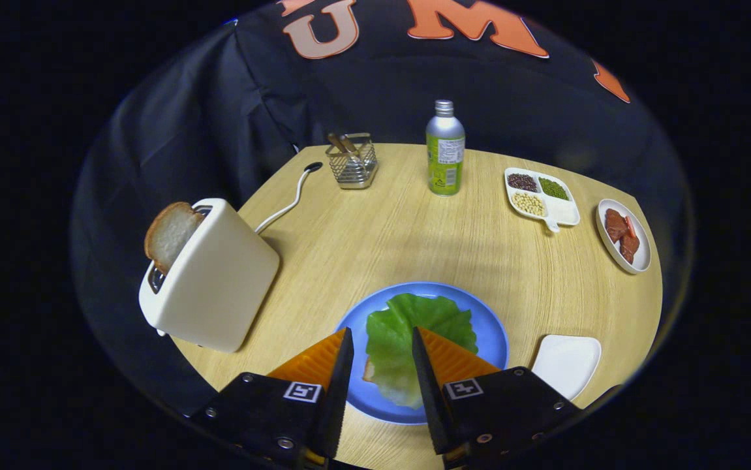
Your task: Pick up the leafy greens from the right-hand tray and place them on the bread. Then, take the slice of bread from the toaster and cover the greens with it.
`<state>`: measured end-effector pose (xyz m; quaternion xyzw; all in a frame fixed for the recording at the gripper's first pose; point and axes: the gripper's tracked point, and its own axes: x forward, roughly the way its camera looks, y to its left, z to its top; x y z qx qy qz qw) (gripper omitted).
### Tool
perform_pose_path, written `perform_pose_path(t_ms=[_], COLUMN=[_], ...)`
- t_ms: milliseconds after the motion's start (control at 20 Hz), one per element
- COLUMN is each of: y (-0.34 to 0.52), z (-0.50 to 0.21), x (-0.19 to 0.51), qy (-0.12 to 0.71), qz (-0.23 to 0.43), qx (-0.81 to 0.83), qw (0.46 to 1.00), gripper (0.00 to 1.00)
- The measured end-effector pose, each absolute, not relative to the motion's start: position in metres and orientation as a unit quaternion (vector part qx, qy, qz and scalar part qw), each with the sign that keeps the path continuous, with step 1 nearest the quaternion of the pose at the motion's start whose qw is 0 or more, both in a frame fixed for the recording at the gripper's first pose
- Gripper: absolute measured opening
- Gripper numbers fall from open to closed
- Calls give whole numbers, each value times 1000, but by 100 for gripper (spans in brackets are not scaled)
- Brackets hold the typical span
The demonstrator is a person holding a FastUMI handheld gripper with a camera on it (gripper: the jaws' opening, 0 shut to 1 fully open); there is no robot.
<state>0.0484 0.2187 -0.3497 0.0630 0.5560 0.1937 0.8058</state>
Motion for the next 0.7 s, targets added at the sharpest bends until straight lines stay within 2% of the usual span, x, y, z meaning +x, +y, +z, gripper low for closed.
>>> perform_pose_path(t_ms=[200,250,350,500,700], y=[242,250,269,295,334], z=[-322,-316,-301,-281,-259], x=[53,54,53,60,61], qy=[542,539,536,530,528], qz=[215,220,232,240,254], qx=[41,39,42,46,53], qw=[812,812,811,812,809], gripper=[68,76,83,89,89])
